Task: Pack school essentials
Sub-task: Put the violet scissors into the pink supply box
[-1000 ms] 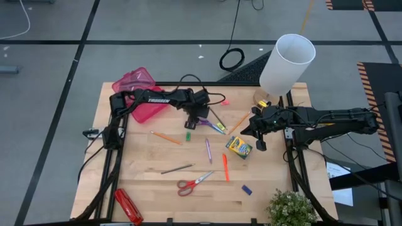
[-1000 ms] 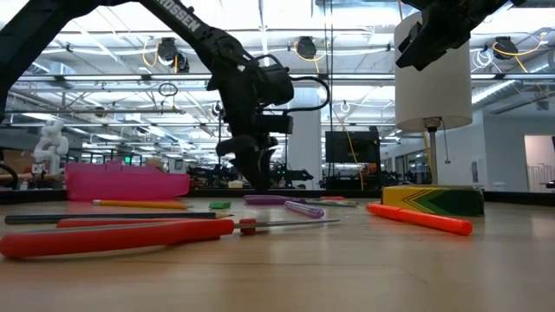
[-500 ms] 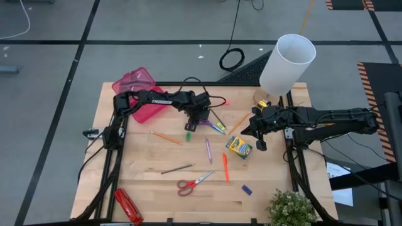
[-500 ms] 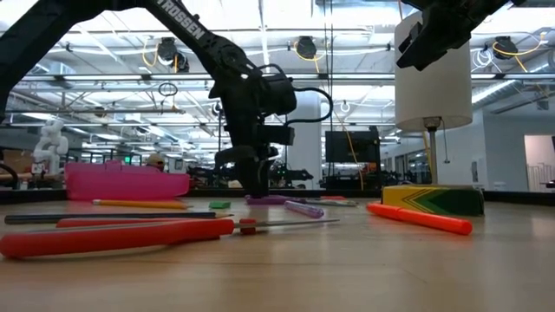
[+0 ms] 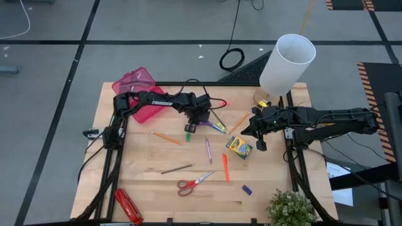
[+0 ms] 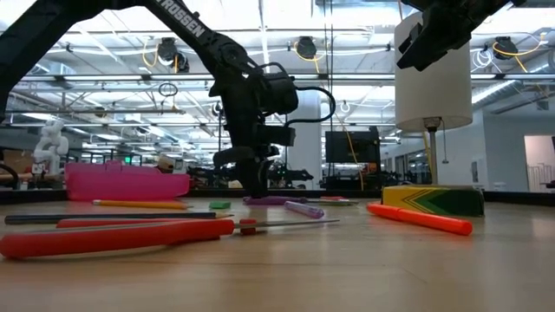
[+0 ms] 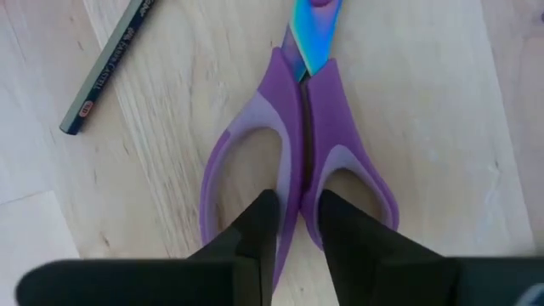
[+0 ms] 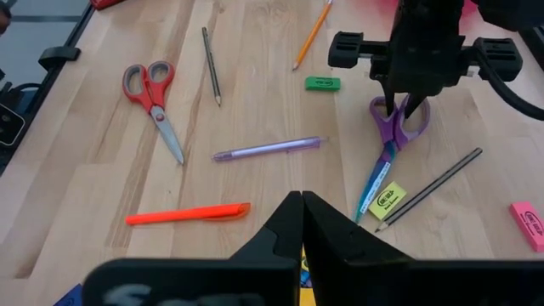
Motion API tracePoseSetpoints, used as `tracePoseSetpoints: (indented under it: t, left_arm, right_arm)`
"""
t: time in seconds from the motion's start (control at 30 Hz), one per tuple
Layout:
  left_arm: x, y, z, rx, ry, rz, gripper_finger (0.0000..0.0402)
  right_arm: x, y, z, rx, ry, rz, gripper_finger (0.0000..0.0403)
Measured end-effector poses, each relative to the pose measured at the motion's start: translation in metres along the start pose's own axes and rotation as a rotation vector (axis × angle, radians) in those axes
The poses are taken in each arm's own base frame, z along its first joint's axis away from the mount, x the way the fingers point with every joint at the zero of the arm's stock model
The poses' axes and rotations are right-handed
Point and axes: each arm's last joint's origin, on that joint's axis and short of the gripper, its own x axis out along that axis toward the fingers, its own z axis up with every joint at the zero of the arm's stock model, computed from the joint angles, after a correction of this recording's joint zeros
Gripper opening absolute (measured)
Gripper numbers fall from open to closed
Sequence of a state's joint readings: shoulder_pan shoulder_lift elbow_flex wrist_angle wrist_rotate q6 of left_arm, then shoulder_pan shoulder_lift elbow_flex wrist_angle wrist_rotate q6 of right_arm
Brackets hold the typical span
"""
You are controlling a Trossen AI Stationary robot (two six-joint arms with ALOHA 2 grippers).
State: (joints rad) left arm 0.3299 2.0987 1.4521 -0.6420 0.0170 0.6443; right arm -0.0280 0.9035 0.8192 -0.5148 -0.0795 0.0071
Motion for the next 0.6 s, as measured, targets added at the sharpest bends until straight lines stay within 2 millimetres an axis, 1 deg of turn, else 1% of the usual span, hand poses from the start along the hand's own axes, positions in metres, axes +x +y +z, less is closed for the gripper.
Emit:
tracePoseSetpoints:
  t: [0.23,0.4,0.6]
  left_arm:
    - [-0.005,-0.009,0.006,0.011,0.034,0.045,0.0087]
    - [-0.007,-0.016,0.006,0.009,0.072,0.043,0.0087]
    - [-0.018,-0.022,0.003,-0.036,0.137,0.053,0.0088]
  right_arm:
    - [0.000,0.000,0.000,0.000,0.003,0.000,0.0000]
    - [0.000,0.000,-0.001,0.000,0.005,0.000,0.0000]
    - [0.000,0.000,-0.001,0.001,0.007,0.000,0.0000]
